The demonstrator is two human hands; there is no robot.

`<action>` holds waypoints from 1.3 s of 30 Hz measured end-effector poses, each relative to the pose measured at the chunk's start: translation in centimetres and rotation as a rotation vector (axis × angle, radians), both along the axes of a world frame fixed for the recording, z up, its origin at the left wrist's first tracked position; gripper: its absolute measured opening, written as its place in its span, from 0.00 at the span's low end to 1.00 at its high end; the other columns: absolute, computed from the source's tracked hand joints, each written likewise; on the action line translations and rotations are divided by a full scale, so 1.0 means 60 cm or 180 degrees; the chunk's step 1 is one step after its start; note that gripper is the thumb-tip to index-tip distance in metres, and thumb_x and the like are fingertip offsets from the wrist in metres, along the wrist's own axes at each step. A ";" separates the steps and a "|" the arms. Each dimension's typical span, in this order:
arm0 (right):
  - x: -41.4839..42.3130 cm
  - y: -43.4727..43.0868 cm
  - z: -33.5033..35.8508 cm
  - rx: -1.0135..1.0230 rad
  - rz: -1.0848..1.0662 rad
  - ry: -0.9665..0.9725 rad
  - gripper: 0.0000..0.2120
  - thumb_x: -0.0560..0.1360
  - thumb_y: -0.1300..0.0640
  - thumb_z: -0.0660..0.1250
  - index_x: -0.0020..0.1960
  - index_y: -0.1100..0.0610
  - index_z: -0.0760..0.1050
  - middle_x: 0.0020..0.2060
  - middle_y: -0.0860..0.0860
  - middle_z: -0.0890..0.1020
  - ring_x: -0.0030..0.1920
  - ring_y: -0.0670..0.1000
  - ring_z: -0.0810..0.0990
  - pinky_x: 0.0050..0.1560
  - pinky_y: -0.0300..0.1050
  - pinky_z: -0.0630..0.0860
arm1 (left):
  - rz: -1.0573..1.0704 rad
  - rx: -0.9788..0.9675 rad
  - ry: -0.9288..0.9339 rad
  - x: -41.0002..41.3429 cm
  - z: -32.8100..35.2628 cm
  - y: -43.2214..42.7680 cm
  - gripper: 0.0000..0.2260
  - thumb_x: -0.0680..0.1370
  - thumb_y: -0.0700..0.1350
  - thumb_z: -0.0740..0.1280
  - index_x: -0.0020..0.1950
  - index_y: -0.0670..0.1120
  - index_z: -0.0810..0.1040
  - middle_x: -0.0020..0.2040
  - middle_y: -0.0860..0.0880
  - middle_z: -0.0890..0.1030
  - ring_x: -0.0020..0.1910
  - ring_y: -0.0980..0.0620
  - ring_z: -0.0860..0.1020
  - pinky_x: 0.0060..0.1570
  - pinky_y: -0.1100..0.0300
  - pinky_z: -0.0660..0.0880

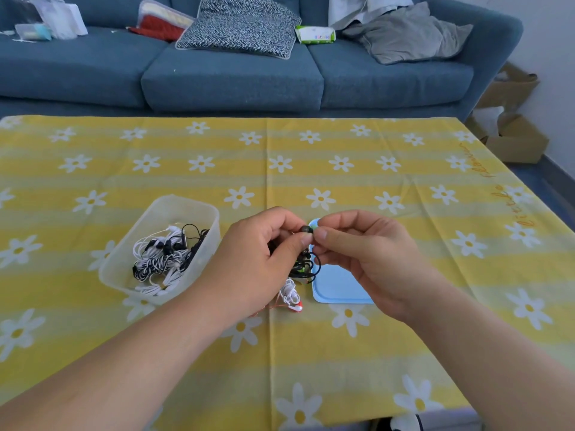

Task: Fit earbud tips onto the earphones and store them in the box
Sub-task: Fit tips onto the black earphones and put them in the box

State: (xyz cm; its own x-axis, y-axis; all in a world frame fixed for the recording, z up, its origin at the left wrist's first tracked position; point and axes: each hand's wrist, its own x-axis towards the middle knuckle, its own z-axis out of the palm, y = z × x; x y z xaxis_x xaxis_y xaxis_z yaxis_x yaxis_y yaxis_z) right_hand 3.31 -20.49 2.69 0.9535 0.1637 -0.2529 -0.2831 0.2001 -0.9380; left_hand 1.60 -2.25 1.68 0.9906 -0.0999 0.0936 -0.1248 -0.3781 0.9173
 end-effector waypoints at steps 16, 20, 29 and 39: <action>0.015 -0.077 -0.102 -0.3428 0.0226 0.0078 0.02 0.73 0.59 0.73 0.45 0.53 0.82 0.38 0.45 0.82 0.35 0.43 0.78 0.26 0.28 0.67 | 0.0031 0.0345 0.0499 0.025 -0.042 -0.045 0.04 0.80 0.46 0.70 0.45 0.50 0.81 0.39 0.49 0.85 0.36 0.49 0.80 0.36 0.62 0.73; 0.019 -0.078 -0.105 -0.3221 0.0146 0.0159 0.06 0.71 0.61 0.76 0.46 0.54 0.82 0.38 0.48 0.83 0.35 0.43 0.79 0.27 0.26 0.68 | 0.0100 0.0436 0.0586 0.031 -0.053 -0.048 0.05 0.80 0.46 0.71 0.44 0.51 0.80 0.37 0.50 0.84 0.31 0.55 0.76 0.32 0.66 0.71; 0.064 -0.111 -0.081 -0.3144 -0.0225 0.0317 0.12 0.72 0.66 0.63 0.44 0.52 0.81 0.39 0.56 0.86 0.41 0.61 0.87 0.47 0.62 0.85 | 0.0165 0.0424 0.0687 0.043 -0.053 -0.050 0.04 0.80 0.46 0.70 0.45 0.50 0.80 0.37 0.49 0.84 0.34 0.50 0.79 0.33 0.64 0.72; 0.079 -0.100 -0.090 -0.3528 -0.0104 0.0441 0.04 0.71 0.64 0.67 0.43 0.57 0.79 0.39 0.57 0.85 0.35 0.56 0.83 0.41 0.52 0.84 | 0.0206 0.0481 0.0781 0.036 -0.050 -0.031 0.04 0.80 0.46 0.70 0.45 0.51 0.80 0.36 0.52 0.84 0.26 0.61 0.74 0.27 0.71 0.69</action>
State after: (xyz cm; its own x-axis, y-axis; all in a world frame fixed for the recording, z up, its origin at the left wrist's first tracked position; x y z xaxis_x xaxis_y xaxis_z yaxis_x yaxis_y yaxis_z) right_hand 8.06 -26.48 -2.70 0.9055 -0.2430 -0.3480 -0.4091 -0.7180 -0.5631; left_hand 3.79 -4.13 -1.35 0.9866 -0.0304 -0.1605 0.1225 -0.5125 0.8499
